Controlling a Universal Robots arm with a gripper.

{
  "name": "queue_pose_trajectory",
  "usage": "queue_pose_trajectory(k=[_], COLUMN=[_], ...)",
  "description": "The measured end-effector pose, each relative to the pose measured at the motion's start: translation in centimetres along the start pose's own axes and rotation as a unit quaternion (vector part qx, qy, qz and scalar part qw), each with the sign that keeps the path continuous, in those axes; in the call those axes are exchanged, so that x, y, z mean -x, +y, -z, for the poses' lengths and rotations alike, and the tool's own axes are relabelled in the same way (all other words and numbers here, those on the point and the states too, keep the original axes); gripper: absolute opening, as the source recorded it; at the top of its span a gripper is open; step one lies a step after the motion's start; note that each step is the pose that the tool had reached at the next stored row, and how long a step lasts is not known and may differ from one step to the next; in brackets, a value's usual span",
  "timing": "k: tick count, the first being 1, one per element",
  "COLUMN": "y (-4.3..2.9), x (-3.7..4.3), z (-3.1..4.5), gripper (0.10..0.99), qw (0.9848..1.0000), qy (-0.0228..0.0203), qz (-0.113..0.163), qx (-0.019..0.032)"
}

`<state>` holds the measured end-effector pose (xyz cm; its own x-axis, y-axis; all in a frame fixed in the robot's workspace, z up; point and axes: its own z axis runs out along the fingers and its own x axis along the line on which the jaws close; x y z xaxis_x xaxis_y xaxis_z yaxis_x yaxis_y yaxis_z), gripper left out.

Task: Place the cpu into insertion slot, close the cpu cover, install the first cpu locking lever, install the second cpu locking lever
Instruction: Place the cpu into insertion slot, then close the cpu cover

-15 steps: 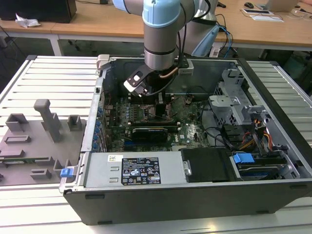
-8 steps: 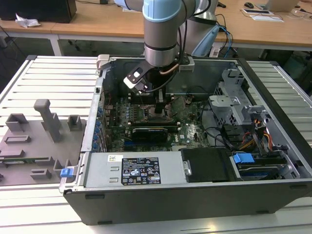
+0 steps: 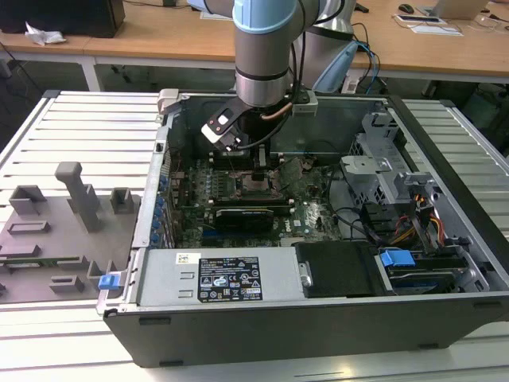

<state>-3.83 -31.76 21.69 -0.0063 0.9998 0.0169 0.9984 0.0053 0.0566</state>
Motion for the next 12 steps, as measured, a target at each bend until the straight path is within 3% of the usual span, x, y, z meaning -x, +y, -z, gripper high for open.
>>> queue_pose_trajectory(k=[12], y=[0.02], x=[-0.01], z=[0.42], gripper=[0.106], qw=[1.0], qy=[0.0001], qz=[0.0], qx=[0.0])
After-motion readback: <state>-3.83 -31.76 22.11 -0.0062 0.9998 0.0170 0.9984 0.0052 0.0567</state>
